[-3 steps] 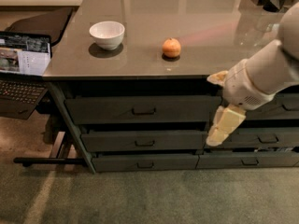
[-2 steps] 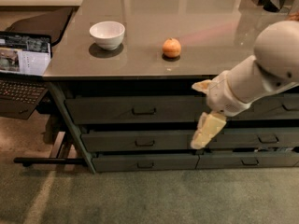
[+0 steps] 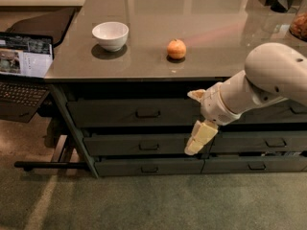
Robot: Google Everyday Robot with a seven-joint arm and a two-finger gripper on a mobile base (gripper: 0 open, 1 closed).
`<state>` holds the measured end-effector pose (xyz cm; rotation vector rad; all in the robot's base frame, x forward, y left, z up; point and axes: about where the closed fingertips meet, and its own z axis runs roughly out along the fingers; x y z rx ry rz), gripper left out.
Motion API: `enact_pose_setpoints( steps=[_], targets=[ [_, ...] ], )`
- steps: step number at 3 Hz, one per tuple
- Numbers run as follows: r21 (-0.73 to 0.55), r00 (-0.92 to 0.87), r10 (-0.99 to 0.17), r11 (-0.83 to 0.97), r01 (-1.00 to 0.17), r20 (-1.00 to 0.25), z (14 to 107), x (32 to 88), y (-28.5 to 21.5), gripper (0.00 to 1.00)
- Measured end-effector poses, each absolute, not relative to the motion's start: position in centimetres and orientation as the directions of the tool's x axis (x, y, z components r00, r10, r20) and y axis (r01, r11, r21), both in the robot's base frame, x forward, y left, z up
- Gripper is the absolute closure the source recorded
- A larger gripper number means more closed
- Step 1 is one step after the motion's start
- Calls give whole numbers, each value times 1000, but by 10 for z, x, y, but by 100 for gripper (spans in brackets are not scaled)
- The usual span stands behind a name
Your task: Open top drawer
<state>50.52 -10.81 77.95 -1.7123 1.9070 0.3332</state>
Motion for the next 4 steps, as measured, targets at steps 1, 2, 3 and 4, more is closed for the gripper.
enact_pose_setpoints(
  steps=[1, 2, 3, 4],
  targets=[
    [-188, -17, -819, 152, -970, -574, 765, 520, -105, 0],
    [-192, -11, -803, 155, -969, -595, 742, 544, -98, 0],
    [-197, -15, -793, 170, -966, -609, 723, 571, -93, 0],
    [-199, -29, -775, 198, -960, -631, 705, 597, -88, 0]
  ],
)
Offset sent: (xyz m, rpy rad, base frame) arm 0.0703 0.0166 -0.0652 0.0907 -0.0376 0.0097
